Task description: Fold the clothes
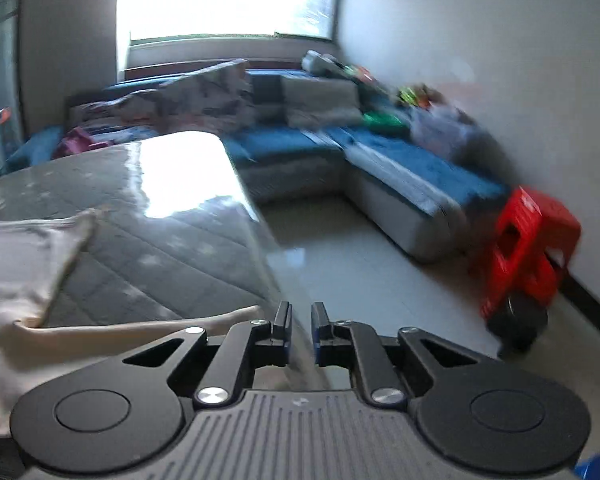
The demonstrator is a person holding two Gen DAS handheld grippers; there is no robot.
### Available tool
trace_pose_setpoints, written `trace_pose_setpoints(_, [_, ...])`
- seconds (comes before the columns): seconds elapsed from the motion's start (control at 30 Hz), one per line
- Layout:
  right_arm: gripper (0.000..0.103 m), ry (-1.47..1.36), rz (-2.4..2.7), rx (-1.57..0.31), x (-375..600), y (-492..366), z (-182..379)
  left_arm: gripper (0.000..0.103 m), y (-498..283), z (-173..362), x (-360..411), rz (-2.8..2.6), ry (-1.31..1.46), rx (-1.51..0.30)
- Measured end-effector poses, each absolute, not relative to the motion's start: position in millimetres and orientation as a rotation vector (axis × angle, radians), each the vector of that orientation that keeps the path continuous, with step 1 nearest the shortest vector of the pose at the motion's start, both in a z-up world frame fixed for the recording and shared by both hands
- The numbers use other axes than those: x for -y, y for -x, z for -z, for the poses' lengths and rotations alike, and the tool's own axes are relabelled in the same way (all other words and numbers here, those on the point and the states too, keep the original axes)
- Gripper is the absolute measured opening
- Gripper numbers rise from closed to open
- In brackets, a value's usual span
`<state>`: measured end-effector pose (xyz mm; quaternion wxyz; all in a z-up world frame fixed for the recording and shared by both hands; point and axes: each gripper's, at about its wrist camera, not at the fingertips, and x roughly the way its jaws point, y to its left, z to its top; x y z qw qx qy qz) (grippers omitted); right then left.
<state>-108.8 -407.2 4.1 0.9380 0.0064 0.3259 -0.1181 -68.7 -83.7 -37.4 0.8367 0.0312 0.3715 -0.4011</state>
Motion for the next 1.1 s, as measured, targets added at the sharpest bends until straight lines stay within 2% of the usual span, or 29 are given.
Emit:
trace_pose_setpoints(0.07, [0.012,-0.016,0.203,-0.667,405,113,-3,0.066,68,37,85,0.856,-0.052,-0.796])
trace_pose_setpoints(0.13, [0.02,-0.02,0.113,-0.69,394,112,-1,0.066,67,37,87,0.863,-0.046,-0.801])
trace_pose_setpoints(0.23, [0.024,-0.019,0.016,-0.739,381,100,11,0.066,68,36,92,0.866,-0.062,-0.801])
trace_pose_setpoints(0.63, [0.026,0.03,0.064,-0.771,382,26,40,0.066,55,39,106,0.853,-0.014,-0.8])
trace_pose_setpoints(1.1, [0.028,0.119,0.089,-0.776,377,-10,42,0.066,43,20,-59,0.268,0.196,-0.711])
